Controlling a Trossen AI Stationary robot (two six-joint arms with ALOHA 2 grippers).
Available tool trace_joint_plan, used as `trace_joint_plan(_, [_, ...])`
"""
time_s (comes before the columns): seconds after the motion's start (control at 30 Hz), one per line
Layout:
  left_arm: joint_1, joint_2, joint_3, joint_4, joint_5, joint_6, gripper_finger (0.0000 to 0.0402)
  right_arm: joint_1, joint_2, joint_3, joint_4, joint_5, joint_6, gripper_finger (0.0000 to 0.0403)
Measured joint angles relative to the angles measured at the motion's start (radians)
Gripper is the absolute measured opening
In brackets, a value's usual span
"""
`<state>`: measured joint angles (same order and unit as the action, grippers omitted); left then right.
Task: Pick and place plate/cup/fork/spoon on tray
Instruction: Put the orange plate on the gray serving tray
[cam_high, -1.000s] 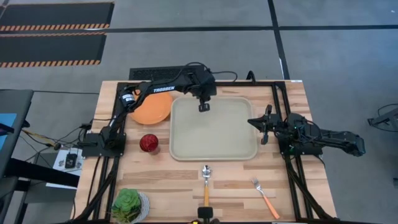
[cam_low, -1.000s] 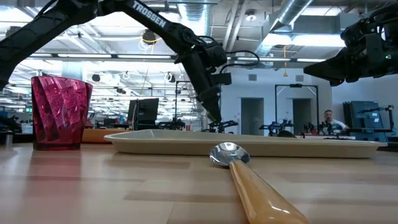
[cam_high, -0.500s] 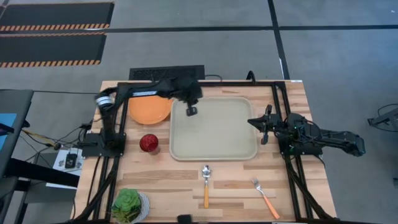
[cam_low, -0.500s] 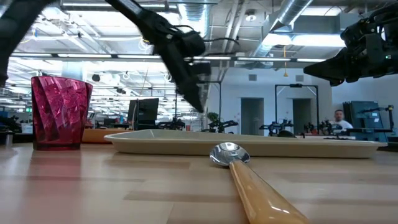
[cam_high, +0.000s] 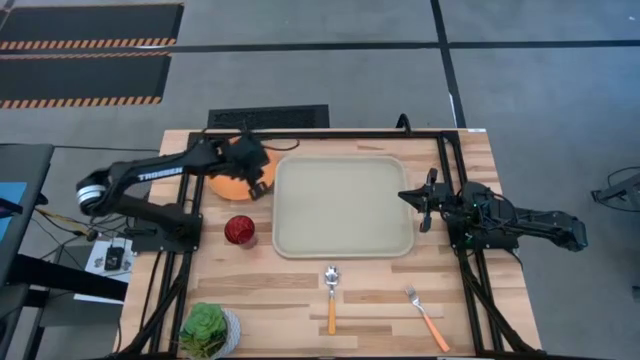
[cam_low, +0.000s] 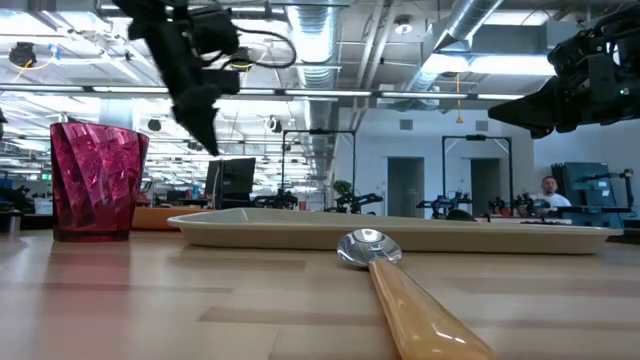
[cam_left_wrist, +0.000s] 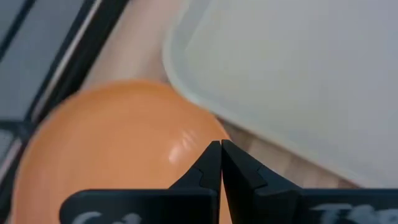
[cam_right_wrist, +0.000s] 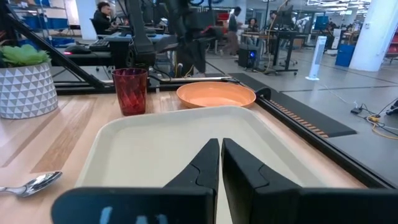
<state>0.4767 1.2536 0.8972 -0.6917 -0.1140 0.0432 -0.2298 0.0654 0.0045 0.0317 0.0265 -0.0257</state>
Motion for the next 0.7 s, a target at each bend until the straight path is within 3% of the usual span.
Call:
trace_joint_plan(0.13, [0.0, -0.033, -0.108, 0.006, 0.014, -0.061, 0.0, 0.0, 0.0, 0.0, 0.0, 0.0, 0.0, 0.0043])
trace_joint_plan(0.3, [0.0, -0.038, -0.232, 0.128, 0.016, -0.117, 0.0012, 0.0, 0.0, 0.0, 0.0, 0.0, 0.0, 0.0043])
trace_joint_plan(0.7, [-0.058, 0.012, -0.254, 0.184, 0.037, -0.125, 0.0129, 0.0, 0.0, 0.0, -0.001, 0.0, 0.0, 0.0043])
